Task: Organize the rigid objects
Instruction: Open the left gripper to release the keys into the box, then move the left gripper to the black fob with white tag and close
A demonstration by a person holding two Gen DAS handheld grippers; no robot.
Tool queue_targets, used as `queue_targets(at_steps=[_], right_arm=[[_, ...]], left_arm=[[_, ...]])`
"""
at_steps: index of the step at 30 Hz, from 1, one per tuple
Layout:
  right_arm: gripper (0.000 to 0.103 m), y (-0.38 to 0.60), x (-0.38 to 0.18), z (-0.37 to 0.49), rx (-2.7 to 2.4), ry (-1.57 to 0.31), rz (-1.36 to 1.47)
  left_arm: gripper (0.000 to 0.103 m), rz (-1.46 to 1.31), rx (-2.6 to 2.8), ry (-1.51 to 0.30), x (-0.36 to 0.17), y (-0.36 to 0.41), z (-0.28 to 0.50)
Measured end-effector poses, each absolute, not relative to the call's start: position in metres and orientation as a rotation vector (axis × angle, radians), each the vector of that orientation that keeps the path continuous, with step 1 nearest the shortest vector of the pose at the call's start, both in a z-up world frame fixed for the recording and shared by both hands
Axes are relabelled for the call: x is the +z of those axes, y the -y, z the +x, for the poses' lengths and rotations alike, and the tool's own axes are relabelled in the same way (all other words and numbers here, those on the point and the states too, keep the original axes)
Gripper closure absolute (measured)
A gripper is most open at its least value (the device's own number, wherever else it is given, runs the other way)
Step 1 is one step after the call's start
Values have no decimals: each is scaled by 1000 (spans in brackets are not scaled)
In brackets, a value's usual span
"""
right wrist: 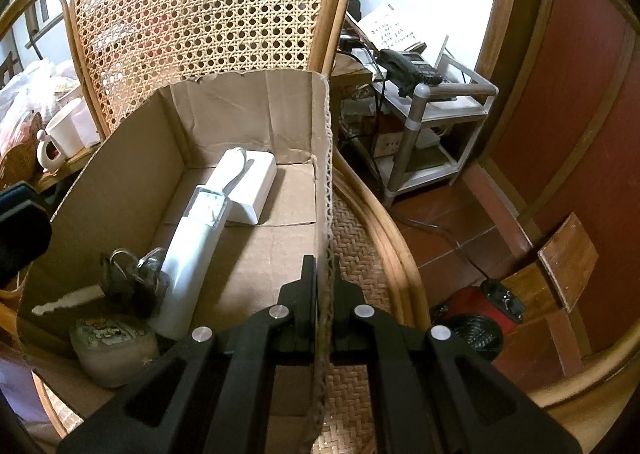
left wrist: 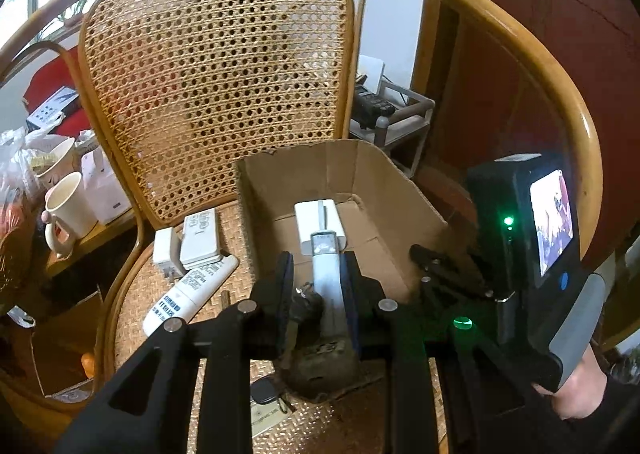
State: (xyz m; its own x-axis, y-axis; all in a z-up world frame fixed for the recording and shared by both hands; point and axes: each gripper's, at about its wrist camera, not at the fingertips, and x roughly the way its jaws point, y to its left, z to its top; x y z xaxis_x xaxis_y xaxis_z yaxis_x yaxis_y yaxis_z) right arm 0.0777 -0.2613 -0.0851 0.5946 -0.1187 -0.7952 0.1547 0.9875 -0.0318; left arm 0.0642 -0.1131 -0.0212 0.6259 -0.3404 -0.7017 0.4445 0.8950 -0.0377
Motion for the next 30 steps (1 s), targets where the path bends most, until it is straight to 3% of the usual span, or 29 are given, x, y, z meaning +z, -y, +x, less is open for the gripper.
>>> queue_targets(at_steps=[12,21,23,25,28,30], right_arm=[[97,260,-85,77,-160,-918,40],[97,261,-85,77,-161,-918,43],[97,261,-85,77,-162,-918,43],[97,261,-85,77,-161,-919,43],[97,261,-85,77,-160,-920,41],[97,261,-85,77,-159,-920,40]], left_arm=[[76,84,-377,-770,-11,64,66],[54,123,-303,-819,-27,35,70],[42,148,-275,-843,-35,34,72],[40,175,-261,-883,-46,32,75],[25,202,-261,-945,-59,32,78],[24,219,-261,-966,-66,32,78]])
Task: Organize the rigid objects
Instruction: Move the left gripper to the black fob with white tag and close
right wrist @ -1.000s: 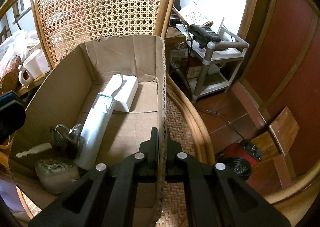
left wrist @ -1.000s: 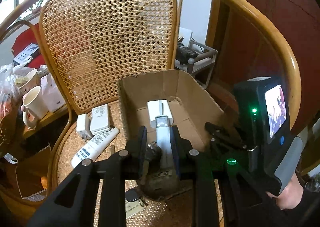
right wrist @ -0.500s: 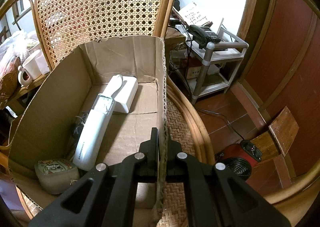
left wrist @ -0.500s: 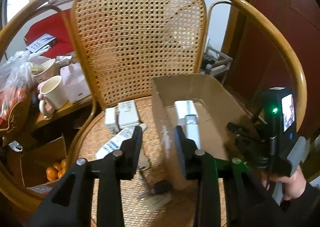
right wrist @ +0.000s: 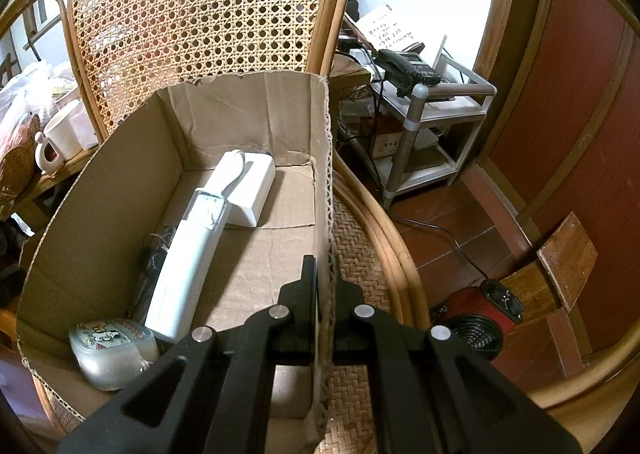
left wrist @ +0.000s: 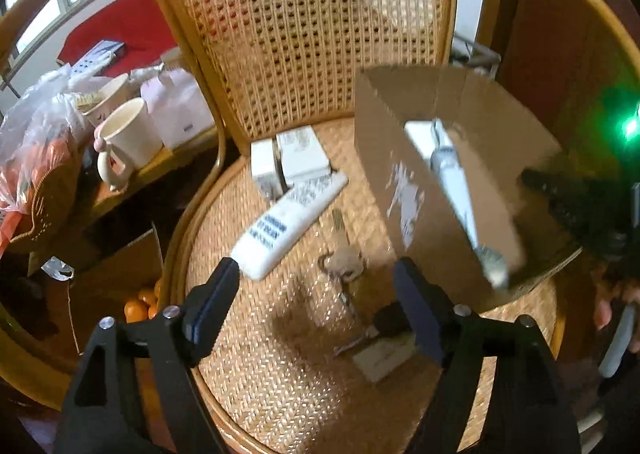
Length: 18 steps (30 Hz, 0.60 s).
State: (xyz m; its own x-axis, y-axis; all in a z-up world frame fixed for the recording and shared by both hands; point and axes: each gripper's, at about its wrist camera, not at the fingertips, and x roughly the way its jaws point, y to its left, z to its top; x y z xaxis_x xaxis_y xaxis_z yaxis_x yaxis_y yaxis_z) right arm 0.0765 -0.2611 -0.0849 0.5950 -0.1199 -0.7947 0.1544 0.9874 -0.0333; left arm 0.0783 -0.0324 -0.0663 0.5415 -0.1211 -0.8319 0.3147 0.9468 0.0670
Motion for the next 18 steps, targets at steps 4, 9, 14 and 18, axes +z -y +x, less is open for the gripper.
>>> queue_targets(at_steps=[4,9,14,18], right_arm=[[97,262,-85,76,-156,-921,39],[97,262,-85,76,-153,-923,35],[97,261,-85,76,-153,-924,34],[97,261,-85,76,-153,-924,35]], left_arm=[[23,273,-274,-1013,-80,36,79],[20,311,-304,-1079,-97,37,80],[20,290,-396,-1169,-111,43,76],[20,306,-459,-1200,-119,52,69]])
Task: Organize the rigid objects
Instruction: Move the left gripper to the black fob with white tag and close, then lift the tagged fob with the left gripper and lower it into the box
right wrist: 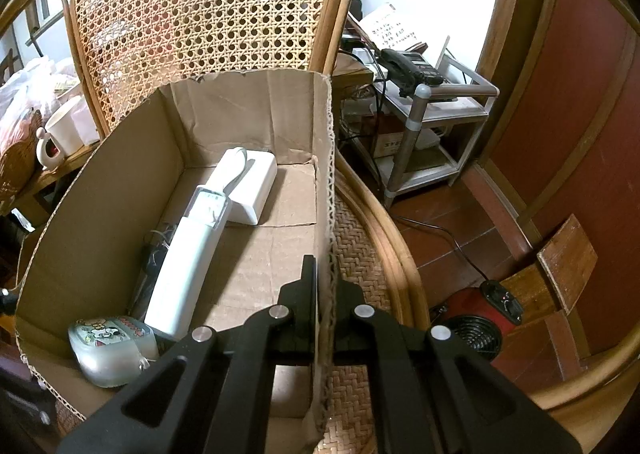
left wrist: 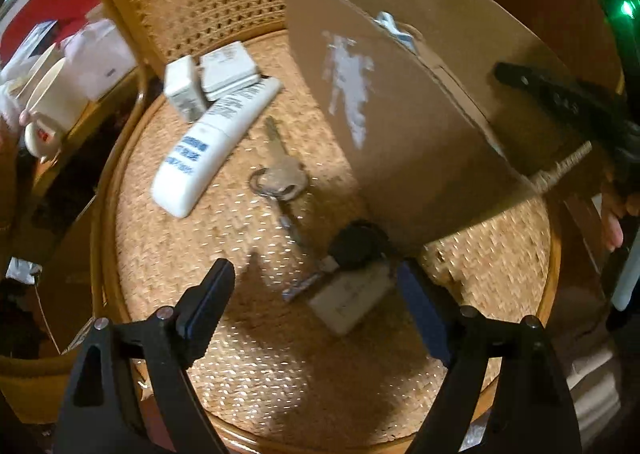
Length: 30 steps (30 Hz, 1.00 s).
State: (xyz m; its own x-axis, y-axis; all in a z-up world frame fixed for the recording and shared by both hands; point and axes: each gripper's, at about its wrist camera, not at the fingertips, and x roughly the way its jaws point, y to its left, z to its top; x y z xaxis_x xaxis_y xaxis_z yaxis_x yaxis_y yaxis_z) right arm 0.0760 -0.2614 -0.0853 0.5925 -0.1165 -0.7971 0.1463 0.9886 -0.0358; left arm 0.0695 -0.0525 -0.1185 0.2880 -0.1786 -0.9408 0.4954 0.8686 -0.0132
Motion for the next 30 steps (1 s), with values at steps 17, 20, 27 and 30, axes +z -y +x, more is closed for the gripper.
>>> queue_targets(at_steps=[17,20,27,30], right_arm=[[97,261,-86,76,-153,-925,33],[97,261,-86,76,-153,-925,33],[97,258,-87,76,-151,-927,36],[97,259,-87,76,-152,-930,44]], left_arm=[[22,354,-520,-1213,-147,73,79],[37,343,-558,-1214,-144,74,79],[74,322,-552,-1222,-137,79,72],[76,273,-569,-1241,-136,73,75]])
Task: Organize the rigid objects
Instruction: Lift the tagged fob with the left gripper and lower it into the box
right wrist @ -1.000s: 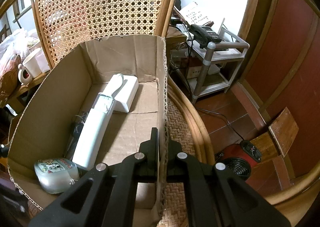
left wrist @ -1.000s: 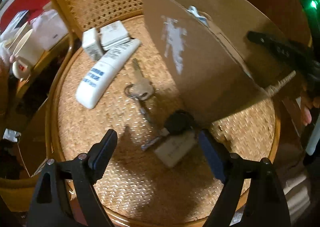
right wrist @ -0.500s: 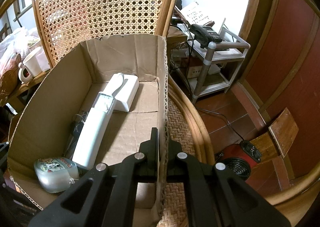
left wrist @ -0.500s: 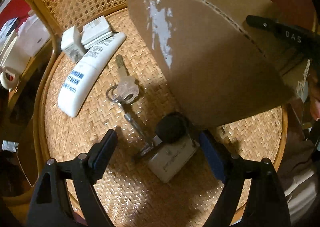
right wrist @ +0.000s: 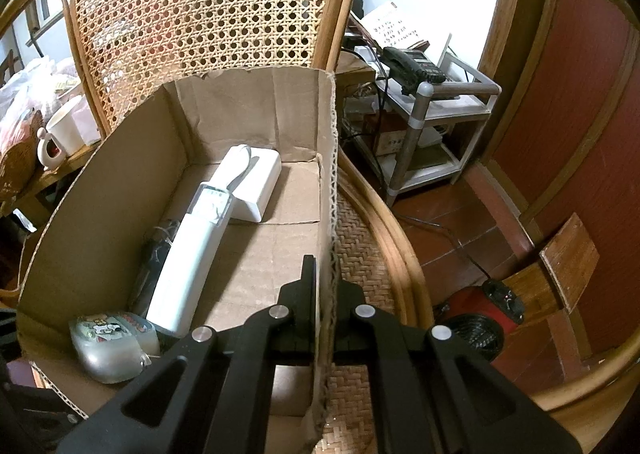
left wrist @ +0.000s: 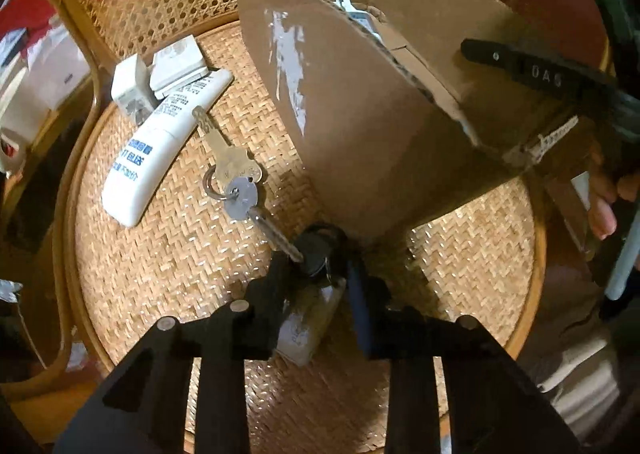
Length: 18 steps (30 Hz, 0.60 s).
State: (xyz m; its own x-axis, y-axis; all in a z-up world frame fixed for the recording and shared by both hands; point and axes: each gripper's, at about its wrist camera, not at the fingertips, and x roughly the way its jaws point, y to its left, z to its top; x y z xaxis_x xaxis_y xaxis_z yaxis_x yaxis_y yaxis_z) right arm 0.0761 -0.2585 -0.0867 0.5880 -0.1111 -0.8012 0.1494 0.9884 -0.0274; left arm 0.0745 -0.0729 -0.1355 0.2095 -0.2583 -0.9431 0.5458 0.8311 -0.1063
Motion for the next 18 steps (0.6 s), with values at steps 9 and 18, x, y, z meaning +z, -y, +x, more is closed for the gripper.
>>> queue_targets(at_steps=[9,18], right_arm=[[97,259,-87,76,-152,-931,44],[97,259,-87,76,-152,-931,45]], left_arm=[[79,174,-581,-1250,-126,45,72],[81,79,-543,-1213,-115,15,75]])
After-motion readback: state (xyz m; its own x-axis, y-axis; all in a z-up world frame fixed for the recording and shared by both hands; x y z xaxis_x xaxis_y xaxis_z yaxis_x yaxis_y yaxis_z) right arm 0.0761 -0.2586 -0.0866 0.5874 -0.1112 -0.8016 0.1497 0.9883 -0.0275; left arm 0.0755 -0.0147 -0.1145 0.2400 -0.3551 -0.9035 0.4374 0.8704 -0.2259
